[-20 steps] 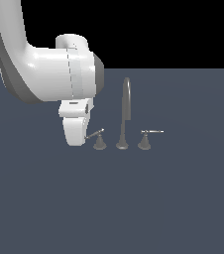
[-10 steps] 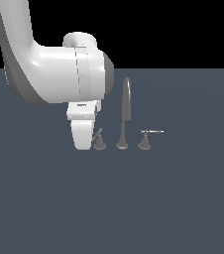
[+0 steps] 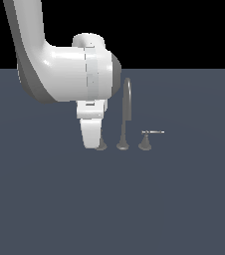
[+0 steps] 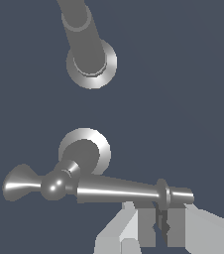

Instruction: Turn on the faucet by rotating a designated handle.

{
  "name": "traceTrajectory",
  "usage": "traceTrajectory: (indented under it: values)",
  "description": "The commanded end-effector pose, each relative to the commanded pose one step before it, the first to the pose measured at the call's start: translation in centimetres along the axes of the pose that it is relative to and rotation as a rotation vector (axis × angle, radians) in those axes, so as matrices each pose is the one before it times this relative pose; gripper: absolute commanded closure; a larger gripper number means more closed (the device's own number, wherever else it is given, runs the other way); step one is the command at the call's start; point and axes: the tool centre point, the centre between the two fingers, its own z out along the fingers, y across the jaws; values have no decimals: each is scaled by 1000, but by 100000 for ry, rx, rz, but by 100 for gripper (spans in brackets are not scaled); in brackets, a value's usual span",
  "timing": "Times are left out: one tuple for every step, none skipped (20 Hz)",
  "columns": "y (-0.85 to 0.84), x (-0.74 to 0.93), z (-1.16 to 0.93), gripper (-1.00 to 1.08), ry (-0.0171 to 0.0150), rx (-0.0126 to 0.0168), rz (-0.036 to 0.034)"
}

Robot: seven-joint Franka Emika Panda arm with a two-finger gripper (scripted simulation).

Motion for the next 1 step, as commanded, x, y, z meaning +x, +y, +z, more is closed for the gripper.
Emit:
traceTrajectory:
  values:
    - [-325,5563,171,108,1740,204,8184]
